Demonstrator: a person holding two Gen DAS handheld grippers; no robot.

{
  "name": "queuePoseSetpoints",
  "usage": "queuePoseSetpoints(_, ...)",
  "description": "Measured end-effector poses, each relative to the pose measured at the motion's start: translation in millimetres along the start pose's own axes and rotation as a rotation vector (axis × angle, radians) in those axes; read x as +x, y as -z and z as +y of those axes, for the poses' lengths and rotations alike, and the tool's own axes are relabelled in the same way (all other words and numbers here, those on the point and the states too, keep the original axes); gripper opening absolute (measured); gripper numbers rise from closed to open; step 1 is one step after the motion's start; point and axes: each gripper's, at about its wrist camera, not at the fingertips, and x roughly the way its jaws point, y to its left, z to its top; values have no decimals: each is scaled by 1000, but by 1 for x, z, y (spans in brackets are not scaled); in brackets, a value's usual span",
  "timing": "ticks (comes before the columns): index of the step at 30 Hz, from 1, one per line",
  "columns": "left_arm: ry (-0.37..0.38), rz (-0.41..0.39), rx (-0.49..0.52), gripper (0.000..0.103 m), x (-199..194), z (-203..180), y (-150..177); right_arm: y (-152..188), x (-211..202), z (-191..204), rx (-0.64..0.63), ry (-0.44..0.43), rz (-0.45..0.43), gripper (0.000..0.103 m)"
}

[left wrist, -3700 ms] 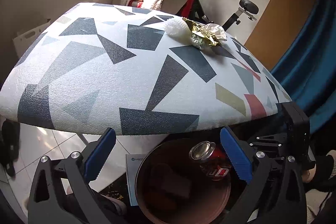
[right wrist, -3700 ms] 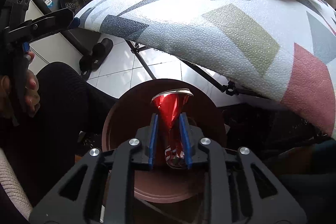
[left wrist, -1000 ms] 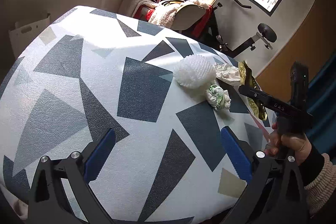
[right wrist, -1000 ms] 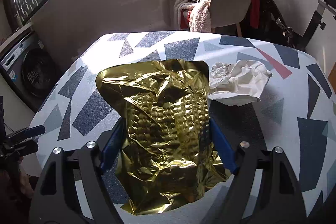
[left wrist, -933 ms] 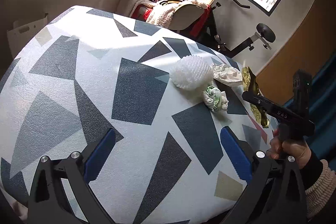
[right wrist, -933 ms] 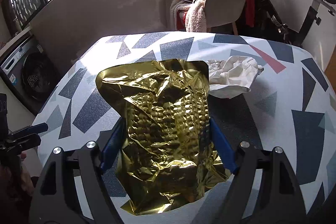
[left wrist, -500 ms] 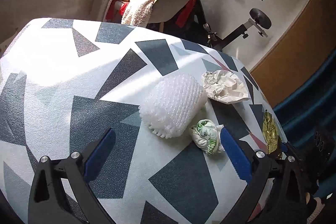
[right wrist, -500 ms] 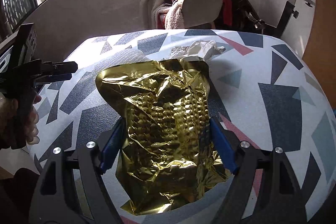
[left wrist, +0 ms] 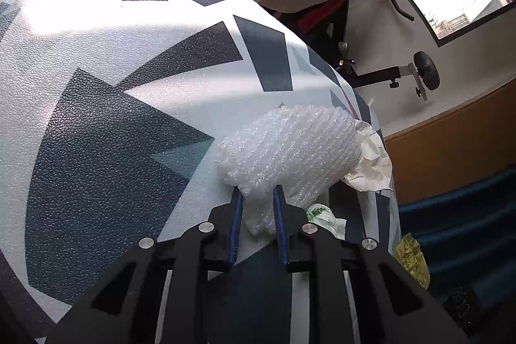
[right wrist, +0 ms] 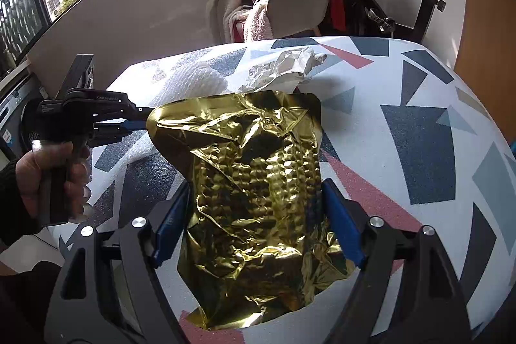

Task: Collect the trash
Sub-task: 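Grasp the white bubble wrap with the left tool while the right tool holds the foil bag, then lower the bubble wrap and foil bag into the brown bin with both tools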

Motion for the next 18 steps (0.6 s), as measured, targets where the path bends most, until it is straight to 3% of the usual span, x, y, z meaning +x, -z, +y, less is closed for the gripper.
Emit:
queuePoseSetpoints(10, -23, -101, 231, 13, -96, -13, 7, 2, -20, 11, -8, -14, -28, 79)
queuePoseSetpoints(18, -87, -87, 414, 13, -161, -9, 75, 10, -44, 27, -18, -32, -42, 79)
